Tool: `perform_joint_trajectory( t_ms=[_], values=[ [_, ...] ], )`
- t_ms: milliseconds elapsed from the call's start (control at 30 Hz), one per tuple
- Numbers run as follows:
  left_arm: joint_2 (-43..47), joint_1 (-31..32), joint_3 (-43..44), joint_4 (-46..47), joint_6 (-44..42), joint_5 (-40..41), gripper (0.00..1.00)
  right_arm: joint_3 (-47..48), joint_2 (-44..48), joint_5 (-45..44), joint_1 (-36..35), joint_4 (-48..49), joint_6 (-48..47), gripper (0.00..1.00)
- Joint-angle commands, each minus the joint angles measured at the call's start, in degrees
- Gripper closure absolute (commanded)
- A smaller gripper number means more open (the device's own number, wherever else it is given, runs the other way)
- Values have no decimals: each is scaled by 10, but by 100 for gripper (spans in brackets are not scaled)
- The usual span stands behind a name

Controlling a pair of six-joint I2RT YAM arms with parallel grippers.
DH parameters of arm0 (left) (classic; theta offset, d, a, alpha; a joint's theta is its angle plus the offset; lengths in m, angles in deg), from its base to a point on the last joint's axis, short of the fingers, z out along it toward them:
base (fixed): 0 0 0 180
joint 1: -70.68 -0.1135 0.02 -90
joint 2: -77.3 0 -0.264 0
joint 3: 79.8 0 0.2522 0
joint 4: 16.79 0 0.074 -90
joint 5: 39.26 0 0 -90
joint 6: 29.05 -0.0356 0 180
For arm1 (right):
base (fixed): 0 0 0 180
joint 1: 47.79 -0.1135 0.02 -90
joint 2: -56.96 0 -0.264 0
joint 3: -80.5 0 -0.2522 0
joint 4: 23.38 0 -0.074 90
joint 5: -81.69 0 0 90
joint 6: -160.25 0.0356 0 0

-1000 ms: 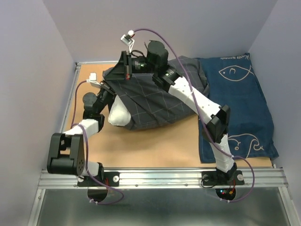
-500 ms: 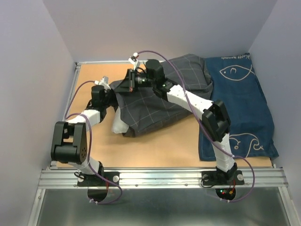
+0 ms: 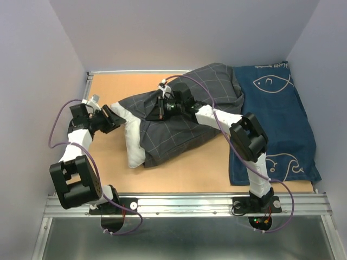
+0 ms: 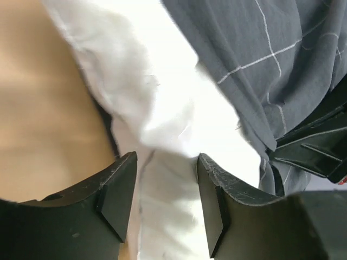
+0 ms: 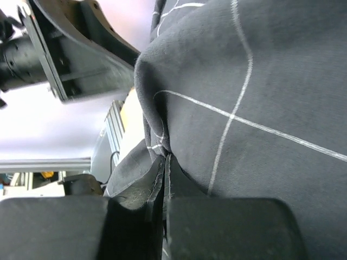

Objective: Put the pillow into the pillowcase

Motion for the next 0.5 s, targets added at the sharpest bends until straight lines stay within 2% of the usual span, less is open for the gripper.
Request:
perform_joint_trajectory(
  t_ms=[0, 167, 300, 400, 467],
  values=[
    [30, -93, 9, -71, -66, -53, 41, 46, 16, 19, 4, -4, -26, 99],
    [2, -129, -7, -45, -99, -25, 41, 130, 51, 45, 6, -3, 8, 100],
    [-37, -129, -8, 16, -102, -85, 41, 202, 62, 59, 15, -4, 19, 100],
    [-31, -122, 16, 50, -148, -119, 40, 229, 83, 67, 24, -4, 14, 100],
    [-34, -120, 68, 63, -200, -172, 40, 232, 98, 74, 26, -5, -2, 100]
  ],
)
